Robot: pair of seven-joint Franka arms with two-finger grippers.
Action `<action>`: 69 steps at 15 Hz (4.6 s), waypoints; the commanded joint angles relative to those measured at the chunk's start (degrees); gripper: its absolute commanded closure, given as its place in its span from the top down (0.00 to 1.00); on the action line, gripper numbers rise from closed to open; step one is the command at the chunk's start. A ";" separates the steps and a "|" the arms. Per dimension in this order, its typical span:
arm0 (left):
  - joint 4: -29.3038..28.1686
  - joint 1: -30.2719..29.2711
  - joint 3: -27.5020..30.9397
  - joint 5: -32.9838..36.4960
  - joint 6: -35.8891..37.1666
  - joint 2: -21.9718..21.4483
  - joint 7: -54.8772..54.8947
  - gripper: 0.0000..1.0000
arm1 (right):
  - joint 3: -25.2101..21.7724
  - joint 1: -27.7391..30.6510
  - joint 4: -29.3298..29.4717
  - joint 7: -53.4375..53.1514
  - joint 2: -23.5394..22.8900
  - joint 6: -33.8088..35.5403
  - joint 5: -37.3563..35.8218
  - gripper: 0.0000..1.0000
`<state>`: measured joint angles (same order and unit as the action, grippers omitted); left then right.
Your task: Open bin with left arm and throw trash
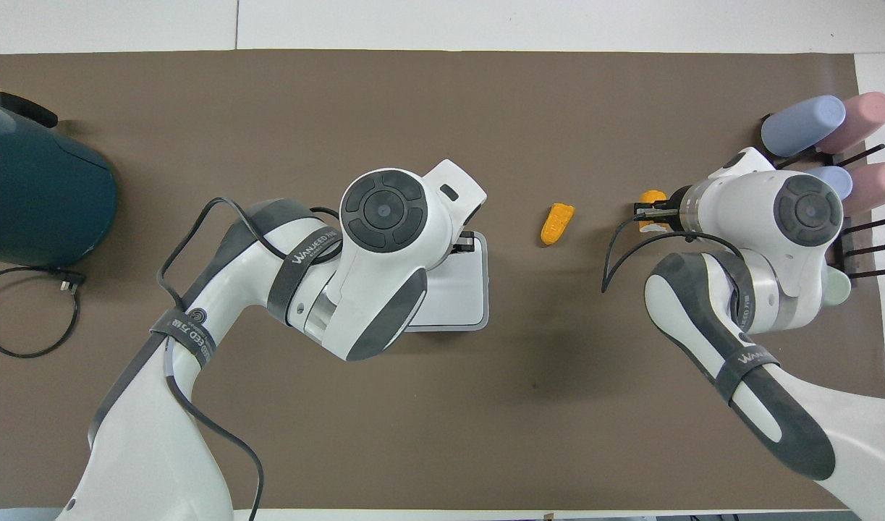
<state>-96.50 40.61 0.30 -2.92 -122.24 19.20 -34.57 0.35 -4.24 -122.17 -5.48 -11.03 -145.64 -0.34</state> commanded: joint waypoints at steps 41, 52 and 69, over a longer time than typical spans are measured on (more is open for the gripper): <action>-16.18 -24.61 1.02 -2.18 -13.73 0.75 30.18 0.34 | 0.53 -19.59 11.35 -23.98 3.56 12.23 1.75 1.00; -2.50 -24.44 0.76 -3.67 3.63 0.58 28.34 0.16 | 0.35 -12.02 11.52 -22.47 -8.56 5.02 -0.80 1.00; -9.76 -5.37 -3.38 -6.31 0.42 -7.51 7.15 0.17 | 0.44 -12.99 6.42 -23.35 -8.13 -0.52 -0.89 0.00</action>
<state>-101.42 33.83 -4.00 -8.22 -119.29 14.86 -26.75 0.52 -17.12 -114.88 -27.64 -20.03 -145.29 0.03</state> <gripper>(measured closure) 0.828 0.643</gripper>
